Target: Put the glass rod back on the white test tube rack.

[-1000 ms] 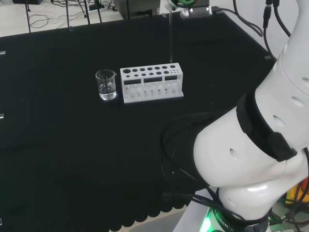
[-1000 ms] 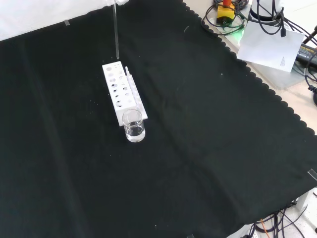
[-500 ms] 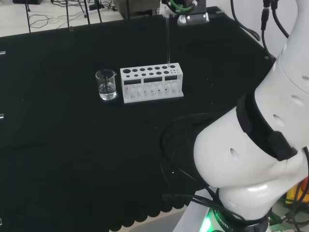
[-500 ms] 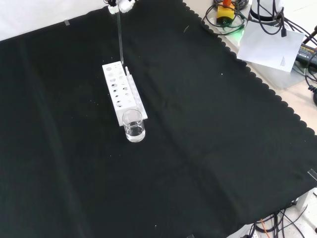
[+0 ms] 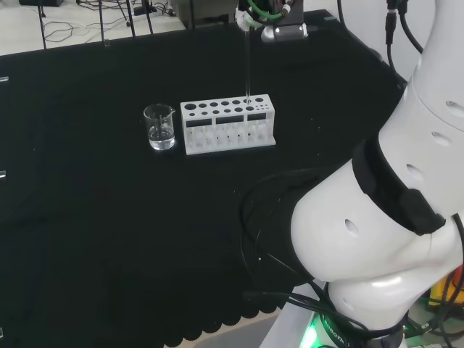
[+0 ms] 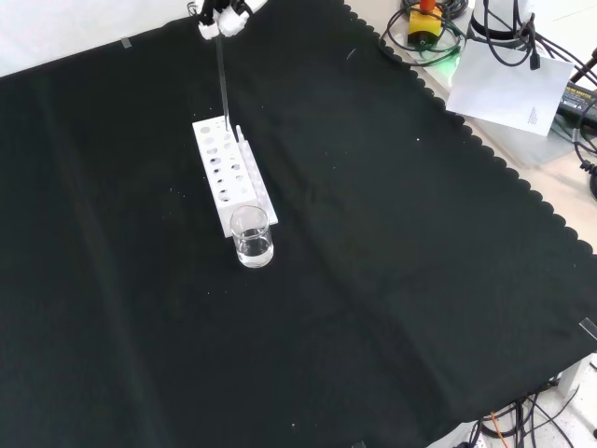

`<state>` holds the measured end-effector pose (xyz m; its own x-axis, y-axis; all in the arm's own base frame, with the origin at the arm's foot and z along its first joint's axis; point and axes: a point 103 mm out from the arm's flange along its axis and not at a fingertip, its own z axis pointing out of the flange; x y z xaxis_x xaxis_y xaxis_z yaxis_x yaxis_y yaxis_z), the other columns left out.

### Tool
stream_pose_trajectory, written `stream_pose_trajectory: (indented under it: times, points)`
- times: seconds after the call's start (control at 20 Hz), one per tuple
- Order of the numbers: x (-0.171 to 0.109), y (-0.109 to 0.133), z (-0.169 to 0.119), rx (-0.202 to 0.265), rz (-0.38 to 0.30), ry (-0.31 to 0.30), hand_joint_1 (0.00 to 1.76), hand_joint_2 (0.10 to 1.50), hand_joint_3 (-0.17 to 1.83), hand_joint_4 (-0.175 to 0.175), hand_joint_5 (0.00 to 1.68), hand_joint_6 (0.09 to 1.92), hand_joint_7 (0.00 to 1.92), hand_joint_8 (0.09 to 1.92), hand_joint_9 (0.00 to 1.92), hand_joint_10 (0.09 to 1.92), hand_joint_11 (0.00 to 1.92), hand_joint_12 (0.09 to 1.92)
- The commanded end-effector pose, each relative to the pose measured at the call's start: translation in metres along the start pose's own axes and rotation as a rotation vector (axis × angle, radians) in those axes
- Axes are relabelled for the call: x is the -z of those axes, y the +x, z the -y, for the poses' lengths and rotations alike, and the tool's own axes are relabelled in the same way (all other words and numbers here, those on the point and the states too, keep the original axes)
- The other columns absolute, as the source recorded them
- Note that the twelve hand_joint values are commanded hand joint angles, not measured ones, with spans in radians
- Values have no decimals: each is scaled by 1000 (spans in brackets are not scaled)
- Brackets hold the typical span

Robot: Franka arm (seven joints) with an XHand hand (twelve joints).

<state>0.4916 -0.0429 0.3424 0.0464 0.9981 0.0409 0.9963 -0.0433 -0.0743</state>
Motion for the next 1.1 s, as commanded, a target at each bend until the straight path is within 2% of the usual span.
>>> stream_pose_trajectory:
  times: [0.05,0.35,0.75,1.1]
  points:
    - [-3,-3,-3,-1,1,0,1299,1142,-175,-175,1106,594,1126,1097,1562,989,1611,806]
    - [-12,-13,-7,-3,-12,12,1299,1142,-175,-175,1107,593,1126,1097,1561,988,1611,806]
    - [-29,-11,-13,-1,-22,36,1299,1141,-175,-175,1108,591,1127,1096,1561,988,1611,805]
    - [-62,-21,-16,-15,-21,81,1299,1141,-175,-175,1108,589,1127,1095,1561,987,1611,805]
